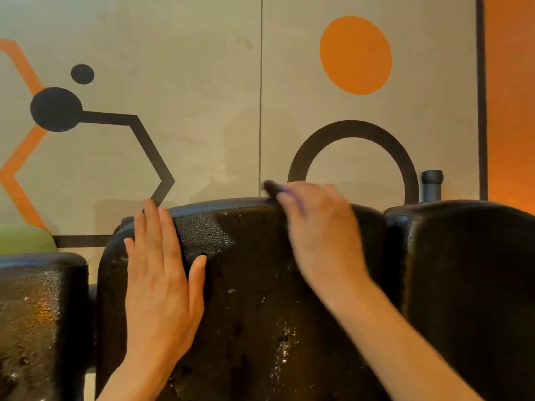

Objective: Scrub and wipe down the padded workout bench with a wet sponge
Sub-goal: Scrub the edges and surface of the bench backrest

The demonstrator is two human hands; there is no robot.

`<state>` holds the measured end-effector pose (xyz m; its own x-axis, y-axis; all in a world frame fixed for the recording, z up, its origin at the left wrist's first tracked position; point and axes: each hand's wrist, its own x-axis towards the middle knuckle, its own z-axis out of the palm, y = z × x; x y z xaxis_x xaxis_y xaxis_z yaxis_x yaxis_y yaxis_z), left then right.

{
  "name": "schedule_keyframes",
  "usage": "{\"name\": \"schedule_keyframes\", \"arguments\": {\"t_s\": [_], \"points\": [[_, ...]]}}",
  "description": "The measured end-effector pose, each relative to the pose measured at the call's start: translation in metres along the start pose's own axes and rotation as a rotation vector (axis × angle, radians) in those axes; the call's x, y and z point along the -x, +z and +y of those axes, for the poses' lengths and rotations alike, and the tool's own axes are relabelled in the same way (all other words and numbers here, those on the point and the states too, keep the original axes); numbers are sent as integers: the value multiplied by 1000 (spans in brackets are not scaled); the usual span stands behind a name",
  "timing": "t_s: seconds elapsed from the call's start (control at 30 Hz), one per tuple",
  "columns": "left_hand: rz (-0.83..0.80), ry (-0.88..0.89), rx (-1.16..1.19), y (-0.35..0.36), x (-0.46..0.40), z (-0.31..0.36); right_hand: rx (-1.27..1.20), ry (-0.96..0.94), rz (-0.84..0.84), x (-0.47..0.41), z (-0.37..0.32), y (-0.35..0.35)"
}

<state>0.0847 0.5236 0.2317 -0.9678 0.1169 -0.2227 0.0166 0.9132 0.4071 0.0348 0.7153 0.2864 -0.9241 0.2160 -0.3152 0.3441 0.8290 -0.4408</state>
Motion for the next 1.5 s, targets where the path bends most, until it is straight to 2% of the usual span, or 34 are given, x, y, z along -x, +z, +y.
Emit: {"name": "schedule_keyframes", "arguments": {"t_s": [0.1,0.17,0.23,0.3,0.37,0.43,0.5,0.57,0.67,0.7,0.87,0.97,1.07,1.13,1.23,1.27,1.37,1.43,1.5], "points": [[-2,-5,-26,7,0,0,17,-232,-144,2,-26,14],[5,2,-41,7,1,-3,-45,-164,-191,1,2,-8],[28,7,-29,8,0,-3,-87,45,-108,6,33,-39],[40,5,-19,10,0,-2,-64,134,-29,10,34,-40],[51,5,-20,11,-1,-1,-21,76,-11,2,3,-8],[47,7,-31,11,-2,-2,66,-98,-27,-3,-38,25],[44,6,-26,10,-2,-3,113,-225,-127,-3,-54,28],[46,8,-18,11,-1,-4,113,-150,-219,-8,-32,3],[45,10,-17,12,-1,-4,155,119,-193,-7,3,-33],[51,9,-23,12,-1,-4,182,142,-177,-10,-2,-27],[49,14,-31,13,0,-6,163,-172,-242,-9,-80,34],[61,25,-18,12,1,-7,157,-9,-360,-22,-47,1],[56,30,-8,11,2,-6,235,166,-270,-22,-19,-24],[50,27,16,8,2,-6,191,78,-239,-22,-42,2],[29,53,59,0,2,-7,115,-163,-307,-14,-86,45],[20,57,71,-3,3,-11,86,-180,-340,-14,-89,44],[7,31,59,-13,17,-32,90,-55,-365,-19,-57,9],[-19,3,47,-15,35,-45,197,48,-268,-15,-42,-5],[-48,-13,50,-12,50,-52,237,34,-186,-14,-57,16]]}}
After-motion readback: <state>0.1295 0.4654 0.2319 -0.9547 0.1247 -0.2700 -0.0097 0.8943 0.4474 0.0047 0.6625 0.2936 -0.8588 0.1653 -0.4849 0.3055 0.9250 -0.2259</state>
